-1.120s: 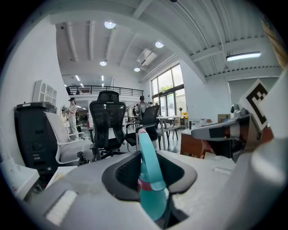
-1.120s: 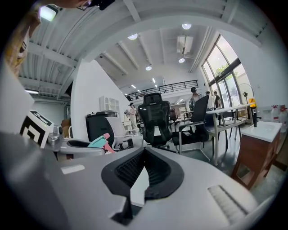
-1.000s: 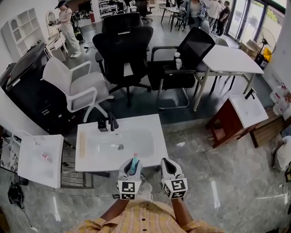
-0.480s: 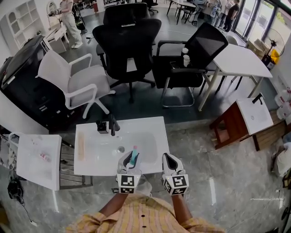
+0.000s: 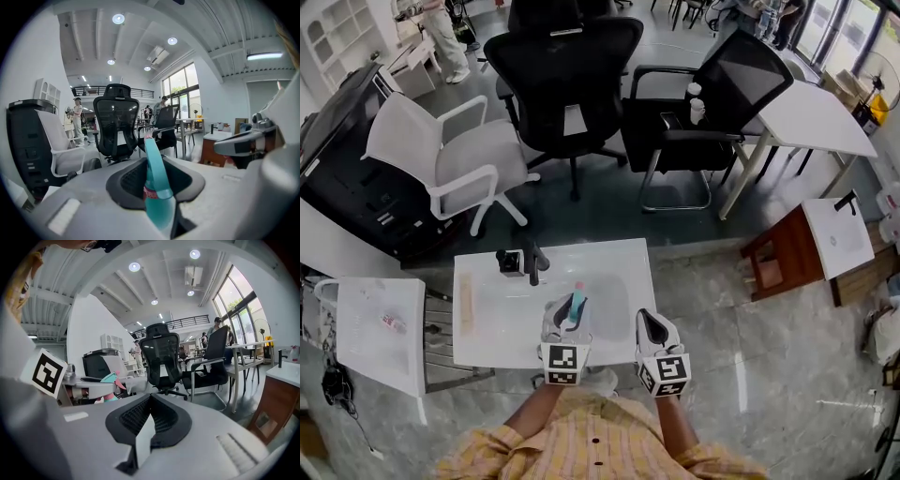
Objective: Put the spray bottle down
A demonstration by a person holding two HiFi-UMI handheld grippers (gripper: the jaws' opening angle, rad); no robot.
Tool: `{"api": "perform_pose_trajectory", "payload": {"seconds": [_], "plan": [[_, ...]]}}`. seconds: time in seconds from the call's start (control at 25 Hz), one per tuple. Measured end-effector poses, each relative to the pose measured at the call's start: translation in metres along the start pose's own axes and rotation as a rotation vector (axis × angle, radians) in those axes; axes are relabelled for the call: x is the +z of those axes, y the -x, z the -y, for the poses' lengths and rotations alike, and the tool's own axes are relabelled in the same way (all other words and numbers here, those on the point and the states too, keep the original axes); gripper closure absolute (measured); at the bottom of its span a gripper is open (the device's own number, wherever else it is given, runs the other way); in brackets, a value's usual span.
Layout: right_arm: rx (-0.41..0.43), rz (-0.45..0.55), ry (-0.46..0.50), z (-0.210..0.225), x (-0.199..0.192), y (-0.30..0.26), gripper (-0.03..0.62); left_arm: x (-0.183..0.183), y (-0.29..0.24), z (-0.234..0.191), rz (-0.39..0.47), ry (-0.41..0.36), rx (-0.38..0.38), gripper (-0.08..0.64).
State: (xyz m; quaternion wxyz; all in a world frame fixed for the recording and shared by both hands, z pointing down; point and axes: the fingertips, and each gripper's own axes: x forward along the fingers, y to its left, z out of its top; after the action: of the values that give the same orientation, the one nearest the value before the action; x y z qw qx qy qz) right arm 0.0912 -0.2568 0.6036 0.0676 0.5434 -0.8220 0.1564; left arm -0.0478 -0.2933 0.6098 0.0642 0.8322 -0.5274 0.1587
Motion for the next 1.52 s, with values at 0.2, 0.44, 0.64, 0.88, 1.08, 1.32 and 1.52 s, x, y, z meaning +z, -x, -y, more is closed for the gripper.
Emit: {"api": "perform_pose_trajectory", "payload": {"seconds": [0.2,0.44,0.64,0.88,1.08,1.32,1.52], "plan": [[0.008,-0.031,0.000,0.007,-0.004,-0.016,0.592,0.009,-0.027,-0.012,0.009,0.002,0.008,0.451],[0.008,-0.049,-0.019,0.014,-0.010,-0.030,0.592,0.019,-0.058,-0.022,0.023,-0.008,-0.003,0.451],[0.010,-0.063,-0.024,0.021,-0.014,-0.037,0.592,0.021,-0.082,-0.027,0.021,-0.006,-0.003,0.451],[0.014,-0.078,-0.019,0.032,-0.017,-0.043,0.592,0.014,-0.105,-0.032,0.007,-0.001,0.007,0.451],[0.012,-0.091,-0.022,0.037,-0.021,-0.046,0.592,0.003,-0.121,-0.045,0.009,0.024,0.032,0.451],[0.011,-0.117,-0.027,0.040,-0.031,-0.050,0.592,-0.008,-0.144,-0.053,0.012,0.051,0.039,0.451],[0.006,-0.123,-0.030,0.043,-0.033,-0.054,0.592,-0.011,-0.161,-0.052,0.007,0.038,0.025,0.451]]}}
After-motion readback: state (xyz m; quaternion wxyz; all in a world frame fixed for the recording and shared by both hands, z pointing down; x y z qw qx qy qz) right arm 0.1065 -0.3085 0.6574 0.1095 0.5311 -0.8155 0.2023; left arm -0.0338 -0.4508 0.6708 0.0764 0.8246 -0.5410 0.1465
